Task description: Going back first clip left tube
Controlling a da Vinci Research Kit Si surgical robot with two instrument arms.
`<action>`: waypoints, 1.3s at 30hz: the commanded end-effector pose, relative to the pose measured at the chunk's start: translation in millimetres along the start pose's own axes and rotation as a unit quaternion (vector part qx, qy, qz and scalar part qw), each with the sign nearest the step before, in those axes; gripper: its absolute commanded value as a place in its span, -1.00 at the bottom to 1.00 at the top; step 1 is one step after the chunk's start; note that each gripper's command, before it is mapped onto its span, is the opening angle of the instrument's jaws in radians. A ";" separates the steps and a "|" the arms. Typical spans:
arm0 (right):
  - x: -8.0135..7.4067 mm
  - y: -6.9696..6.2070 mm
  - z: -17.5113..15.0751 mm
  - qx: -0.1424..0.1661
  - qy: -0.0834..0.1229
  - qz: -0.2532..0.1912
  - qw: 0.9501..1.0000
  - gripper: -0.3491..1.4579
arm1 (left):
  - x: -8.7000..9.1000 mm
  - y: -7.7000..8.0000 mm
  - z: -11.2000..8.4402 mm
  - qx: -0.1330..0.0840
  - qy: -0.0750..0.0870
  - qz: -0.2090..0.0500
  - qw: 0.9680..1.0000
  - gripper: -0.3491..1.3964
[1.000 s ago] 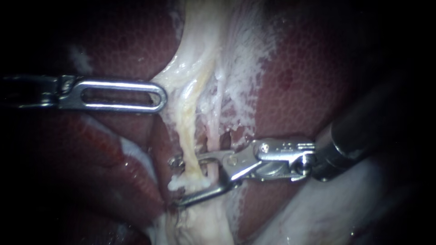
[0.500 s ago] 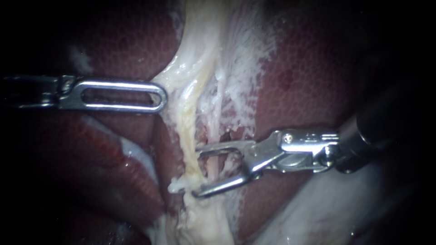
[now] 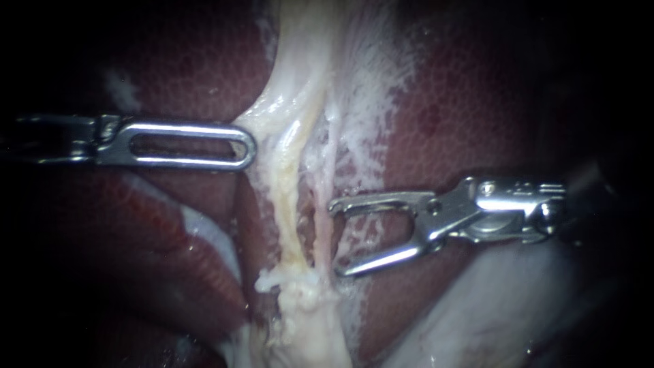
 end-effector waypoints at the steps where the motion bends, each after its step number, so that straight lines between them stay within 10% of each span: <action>1: 0.3 0.0 -0.6 -0.002 0.002 -0.002 1.000 0.05 | 0.2 0.1 0.3 -0.001 0.000 0.001 1.000 -1.00; 16: 4.7 -0.5 -6.6 -0.019 0.018 -0.024 0.999 0.05 | 2.4 1.4 2.5 0.000 0.000 0.006 1.000 -1.00; 39: 3.5 -1.8 -5.3 -0.014 0.017 -0.032 0.999 0.05 | 2.7 1.5 2.6 0.001 0.000 0.006 1.000 -1.00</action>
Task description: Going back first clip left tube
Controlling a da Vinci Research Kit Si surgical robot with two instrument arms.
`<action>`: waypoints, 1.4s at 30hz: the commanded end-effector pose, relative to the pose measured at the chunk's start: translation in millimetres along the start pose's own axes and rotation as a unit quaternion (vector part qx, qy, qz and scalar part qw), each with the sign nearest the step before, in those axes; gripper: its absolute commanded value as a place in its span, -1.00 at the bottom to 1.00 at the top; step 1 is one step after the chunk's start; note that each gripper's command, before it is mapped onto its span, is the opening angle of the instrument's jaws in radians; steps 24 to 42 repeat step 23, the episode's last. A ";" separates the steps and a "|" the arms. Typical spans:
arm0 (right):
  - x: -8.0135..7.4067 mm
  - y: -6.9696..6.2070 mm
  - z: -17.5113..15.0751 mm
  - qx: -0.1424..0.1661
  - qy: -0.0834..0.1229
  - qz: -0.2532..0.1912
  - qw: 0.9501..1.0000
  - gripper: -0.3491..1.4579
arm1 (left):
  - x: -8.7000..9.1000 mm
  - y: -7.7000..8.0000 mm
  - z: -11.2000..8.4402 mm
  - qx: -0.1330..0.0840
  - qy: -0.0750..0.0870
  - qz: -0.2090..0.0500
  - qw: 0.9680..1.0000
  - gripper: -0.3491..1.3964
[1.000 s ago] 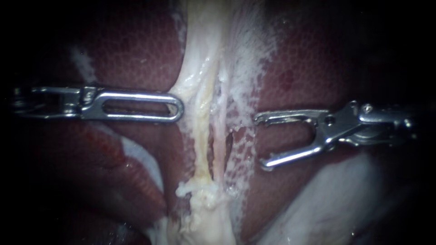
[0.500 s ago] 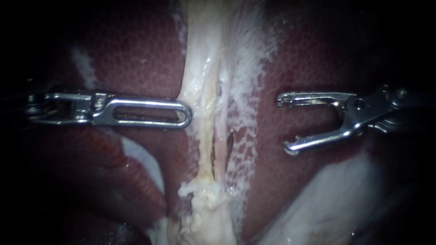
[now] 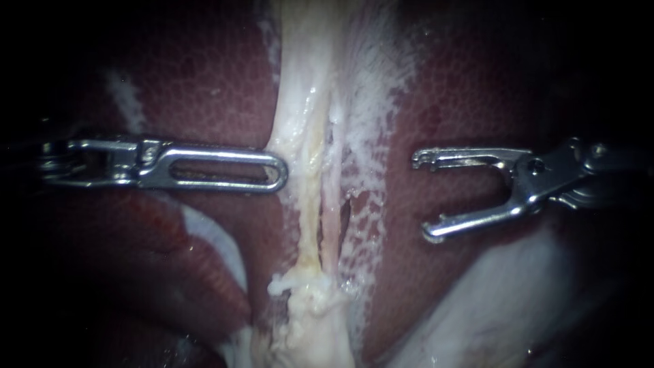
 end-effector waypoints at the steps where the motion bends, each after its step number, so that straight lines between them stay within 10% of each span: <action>1: 0.0 0.0 0.1 0.000 0.000 0.000 1.000 0.05 | 0.1 0.0 0.1 0.001 0.000 0.001 1.000 -1.00; 42: 0.0 0.1 0.0 0.000 0.000 -0.003 1.000 0.05 | 0.1 0.0 0.1 0.000 0.000 -0.002 1.000 -1.00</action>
